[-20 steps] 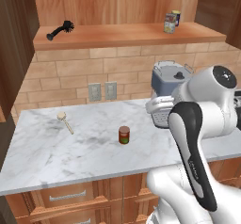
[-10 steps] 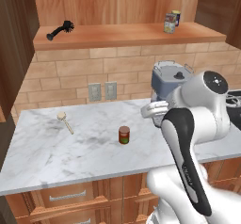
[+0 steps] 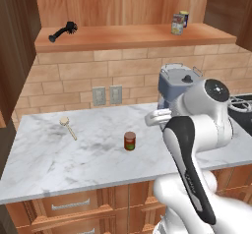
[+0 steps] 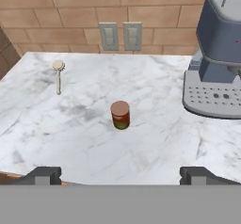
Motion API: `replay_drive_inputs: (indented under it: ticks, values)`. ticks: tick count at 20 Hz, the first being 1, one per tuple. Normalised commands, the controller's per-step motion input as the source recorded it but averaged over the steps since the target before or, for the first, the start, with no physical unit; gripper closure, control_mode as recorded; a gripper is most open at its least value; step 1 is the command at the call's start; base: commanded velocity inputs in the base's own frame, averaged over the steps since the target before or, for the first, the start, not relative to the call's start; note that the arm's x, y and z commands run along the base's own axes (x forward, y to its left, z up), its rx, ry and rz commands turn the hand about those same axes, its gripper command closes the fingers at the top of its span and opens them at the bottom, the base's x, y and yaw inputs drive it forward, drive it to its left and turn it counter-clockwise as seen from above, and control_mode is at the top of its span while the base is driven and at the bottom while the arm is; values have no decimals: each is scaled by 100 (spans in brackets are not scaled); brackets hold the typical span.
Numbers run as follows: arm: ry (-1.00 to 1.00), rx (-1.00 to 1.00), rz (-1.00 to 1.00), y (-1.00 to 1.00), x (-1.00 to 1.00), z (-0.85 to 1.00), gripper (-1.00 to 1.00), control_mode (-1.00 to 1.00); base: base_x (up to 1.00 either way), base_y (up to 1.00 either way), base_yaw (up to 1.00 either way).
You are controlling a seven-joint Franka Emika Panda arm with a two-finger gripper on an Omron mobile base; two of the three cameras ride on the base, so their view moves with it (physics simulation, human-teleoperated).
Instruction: Pick the cans from the counter and place them in their designated side in the cabinet.
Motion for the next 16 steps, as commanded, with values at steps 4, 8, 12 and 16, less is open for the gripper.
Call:
replay_drive_inputs:
  ticks: [4, 8, 12, 16]
  values:
    - [0, 0, 0, 7, 23, -12, -100, -100, 0, 0, 0]
    - [1, 0, 0, 10, 23, -17, -100, -100, 0, 0, 0]
    - [4, -2, 0, 8, 17, -26, -100, -100, 0, 0, 0]
    - [3, -1, 0, 3, 15, -27, -100, -100, 0, 0, 0]
